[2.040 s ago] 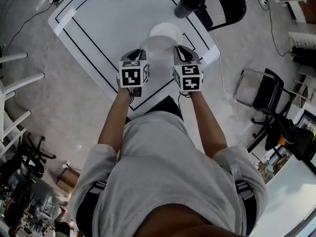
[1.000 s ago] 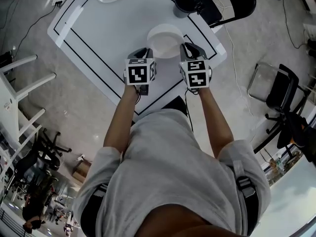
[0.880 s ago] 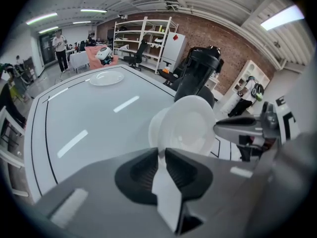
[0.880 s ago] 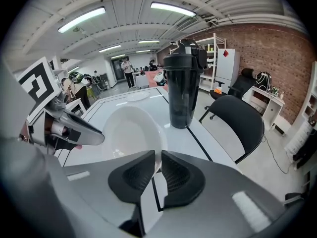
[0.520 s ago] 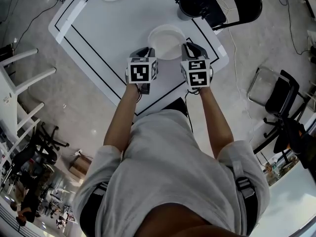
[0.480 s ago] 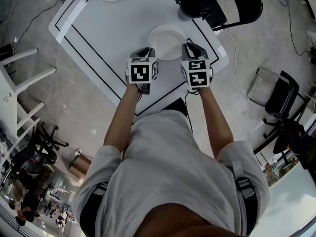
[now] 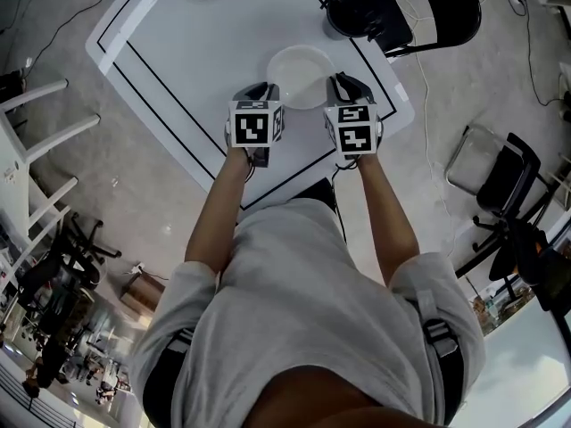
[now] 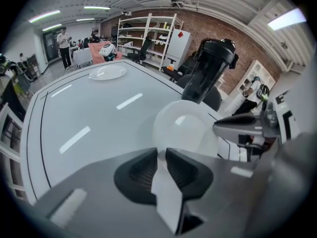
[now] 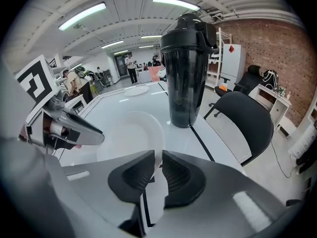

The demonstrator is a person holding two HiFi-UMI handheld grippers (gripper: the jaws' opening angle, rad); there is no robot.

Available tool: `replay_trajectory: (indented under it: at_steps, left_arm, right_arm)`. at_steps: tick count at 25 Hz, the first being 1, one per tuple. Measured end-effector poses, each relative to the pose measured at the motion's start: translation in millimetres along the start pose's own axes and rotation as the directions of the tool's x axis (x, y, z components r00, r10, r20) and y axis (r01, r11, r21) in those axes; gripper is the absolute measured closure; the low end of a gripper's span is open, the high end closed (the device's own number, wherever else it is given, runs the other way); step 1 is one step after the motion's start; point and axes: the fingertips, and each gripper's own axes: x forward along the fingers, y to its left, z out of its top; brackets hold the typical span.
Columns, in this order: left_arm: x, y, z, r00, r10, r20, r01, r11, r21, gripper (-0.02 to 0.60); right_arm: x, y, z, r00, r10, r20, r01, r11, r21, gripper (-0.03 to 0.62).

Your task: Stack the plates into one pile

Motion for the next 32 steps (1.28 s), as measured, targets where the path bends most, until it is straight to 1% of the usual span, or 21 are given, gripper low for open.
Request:
replay_trajectory:
  at_steps: [9,14,18,21,23,25,26,28,30,31,32]
  left_arm:
    - [11.3,0.5,5.6,1.0,0.025,-0.011,-0.024,1.0,0.019,0.525]
    - [13.9,2.3,5.9,1.0,0.029,-0.009,-0.029,0.999,0.019,0.523]
    - [12.0,2.2,4.1,1.0,0.022,0.013,-0.022,1.0,0.007,0.523]
    - [7.5,4.2,3.8,0.999,0.009,0.045,-0.008,1.0,-0.02,0.523]
    - [2.0,10.4,0.7,0.997,0.024,0.075,-0.021,0.999,-0.043,0.525]
    - [-5.4,19.0,-3.6,0.994,0.044,0.101,-0.038,0.998,-0.059,0.554]
    - [-10.4,23.2,-5.1,0.992,0.048,0.116,-0.041,0.997,-0.062,0.558]
    - [-22.8,29.7,-6.7,0.987,0.044,0.156,-0.035,0.998,-0.057,0.574]
    - [-37.3,31.8,-8.7,0.979,0.027,0.205,-0.021,0.999,-0.031,0.578]
    - [-45.2,32.3,-10.4,0.974,0.014,0.228,-0.012,1.0,-0.011,0.578]
    - [-53.9,33.3,-12.5,0.968,-0.001,0.251,-0.002,1.0,0.012,0.578]
  right_arm:
    - [14.6,-8.2,-0.4,1.0,0.006,-0.022,-0.007,1.0,-0.024,0.546]
    - [17.4,-8.3,-0.2,1.0,0.007,-0.009,-0.008,1.0,-0.019,0.545]
    - [16.0,-7.4,-1.1,1.0,-0.005,0.013,0.006,1.0,-0.026,0.542]
    - [14.7,-8.0,-0.6,0.999,-0.016,0.044,0.017,1.0,-0.023,0.535]
    - [12.3,-9.6,-1.9,0.998,-0.023,0.061,0.023,1.0,0.002,0.512]
    - [8.9,-10.5,-3.3,0.997,-0.036,0.068,0.035,0.999,0.022,0.476]
    - [6.5,-9.4,-3.3,0.996,-0.047,0.073,0.046,0.999,0.025,0.471]
    - [-1.2,-4.4,-2.5,0.992,-0.081,0.094,0.079,0.996,0.028,0.474]
    - [-14.6,4.6,-2.4,0.984,-0.12,0.131,0.116,0.993,0.037,0.488]
    - [-22.8,12.6,-2.0,0.979,-0.131,0.154,0.126,0.991,0.045,0.506]
    - [-30.9,24.5,-0.7,0.975,-0.133,0.178,0.126,0.991,0.053,0.544]
